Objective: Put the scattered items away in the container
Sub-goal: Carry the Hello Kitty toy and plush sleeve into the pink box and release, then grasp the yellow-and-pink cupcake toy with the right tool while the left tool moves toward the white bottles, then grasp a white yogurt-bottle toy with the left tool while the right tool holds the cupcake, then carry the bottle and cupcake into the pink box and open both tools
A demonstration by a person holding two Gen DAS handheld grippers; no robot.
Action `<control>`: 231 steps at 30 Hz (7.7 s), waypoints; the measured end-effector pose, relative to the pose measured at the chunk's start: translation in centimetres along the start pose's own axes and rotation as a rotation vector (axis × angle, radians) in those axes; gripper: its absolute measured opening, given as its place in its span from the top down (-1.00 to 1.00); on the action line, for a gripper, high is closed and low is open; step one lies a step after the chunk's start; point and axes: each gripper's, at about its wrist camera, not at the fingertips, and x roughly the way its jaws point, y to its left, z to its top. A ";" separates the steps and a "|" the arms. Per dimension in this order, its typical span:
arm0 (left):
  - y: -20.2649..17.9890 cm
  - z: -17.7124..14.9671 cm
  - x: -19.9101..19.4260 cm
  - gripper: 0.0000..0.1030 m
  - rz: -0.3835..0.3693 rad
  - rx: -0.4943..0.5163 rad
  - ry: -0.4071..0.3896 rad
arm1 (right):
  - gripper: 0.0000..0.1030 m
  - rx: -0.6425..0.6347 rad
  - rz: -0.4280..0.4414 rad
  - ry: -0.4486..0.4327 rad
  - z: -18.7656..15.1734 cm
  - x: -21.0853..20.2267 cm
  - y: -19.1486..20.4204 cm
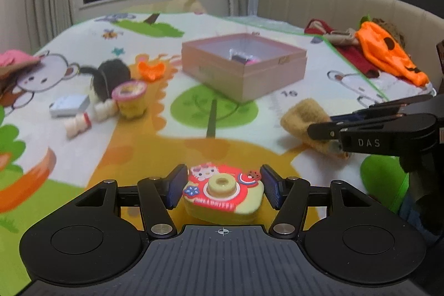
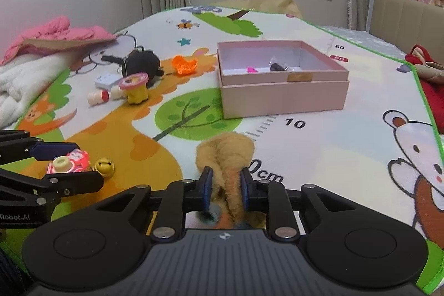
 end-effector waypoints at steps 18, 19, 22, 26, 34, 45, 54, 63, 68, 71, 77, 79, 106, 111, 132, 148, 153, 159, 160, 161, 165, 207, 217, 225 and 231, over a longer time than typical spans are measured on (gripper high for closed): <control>-3.2 9.0 5.5 -0.22 -0.039 0.139 -0.094 | 0.61 -0.015 -0.051 -0.089 5.1 0.6 -4.5; -3.2 10.0 6.1 -0.22 -0.040 0.139 -0.108 | 0.61 -0.017 -0.056 -0.102 5.8 0.8 -4.8; -2.9 13.5 8.1 -0.22 -0.056 0.121 -0.140 | 0.61 -0.018 -0.071 -0.145 8.4 1.8 -6.0; -2.1 18.0 12.0 -0.22 -0.095 0.084 -0.139 | 0.61 -0.002 -0.091 -0.200 11.9 4.4 -7.8; 2.3 22.4 19.0 -0.66 -0.172 -0.099 -0.095 | 0.34 0.093 -0.119 -0.189 14.8 11.6 -11.2; 5.3 13.4 12.1 -0.94 0.067 0.000 -0.119 | -0.16 0.006 -0.129 -0.134 12.7 12.8 -6.9; 11.1 4.0 5.8 -0.96 0.234 -0.151 -0.017 | -0.20 -0.125 -0.048 -0.130 12.8 12.9 2.3; 15.4 0.1 1.9 -0.97 0.276 -0.275 0.000 | -0.45 -0.239 0.114 -0.061 11.1 15.4 12.8; 16.1 -1.4 1.1 -0.98 0.281 -0.303 0.010 | -0.50 -0.282 0.115 -0.051 11.1 17.1 15.6; 16.3 -2.1 0.8 -0.98 0.273 -0.324 0.012 | -0.50 -0.292 0.091 -0.039 11.0 17.3 16.0; 15.8 -2.6 0.5 -0.98 0.228 -0.347 -0.013 | -0.50 -0.319 -0.074 -0.147 11.8 12.7 10.4; 15.6 -2.4 0.4 -0.98 0.184 -0.372 -0.031 | -0.50 -0.298 -0.185 -0.116 12.8 12.7 6.4; 13.9 -2.4 1.3 -0.99 0.119 -0.391 -0.012 | -0.04 0.007 -0.132 -0.044 22.0 14.9 -2.1; 13.8 -2.4 1.2 -0.99 0.135 -0.390 -0.008 | -0.19 -0.144 0.059 -0.005 16.3 14.9 5.3; 14.7 -2.9 0.2 -0.99 0.226 -0.393 0.015 | 0.03 -0.372 0.234 0.025 10.0 19.7 16.3; 16.2 1.9 5.8 -0.99 0.292 -0.265 -0.005 | 0.10 -0.173 0.166 0.005 4.1 9.0 5.7; 17.7 4.0 8.7 -0.90 0.364 -0.219 0.024 | -0.35 -0.094 0.079 0.003 2.1 9.6 4.1; 18.1 4.5 10.8 -0.32 0.368 -0.173 0.072 | -0.50 -0.116 0.056 -0.024 1.5 9.7 4.6; 18.0 4.5 11.1 -0.32 0.369 -0.169 0.075 | -0.53 -0.110 0.057 -0.025 1.6 9.7 4.5; 18.0 4.5 11.3 -0.31 0.369 -0.167 0.078 | -0.54 -0.101 0.061 -0.023 1.6 9.8 4.4; 18.0 4.6 11.7 -0.09 0.367 -0.162 0.076 | -0.59 -0.070 0.068 -0.013 1.6 10.0 4.0; 4.7 0.5 5.5 0.07 0.030 -0.103 0.078 | 0.08 -0.102 -0.022 0.029 0.5 4.8 2.8; 1.1 2.2 5.1 0.08 -0.040 -0.046 0.073 | 0.15 -0.101 -0.045 0.017 0.5 3.3 0.4; -1.9 4.5 6.7 0.08 -0.074 0.000 0.056 | 0.18 -0.095 -0.063 -0.011 1.4 2.9 -2.2; -2.2 6.6 7.9 0.08 -0.078 0.002 0.041 | 0.19 -0.092 -0.060 -0.028 2.2 3.0 -3.9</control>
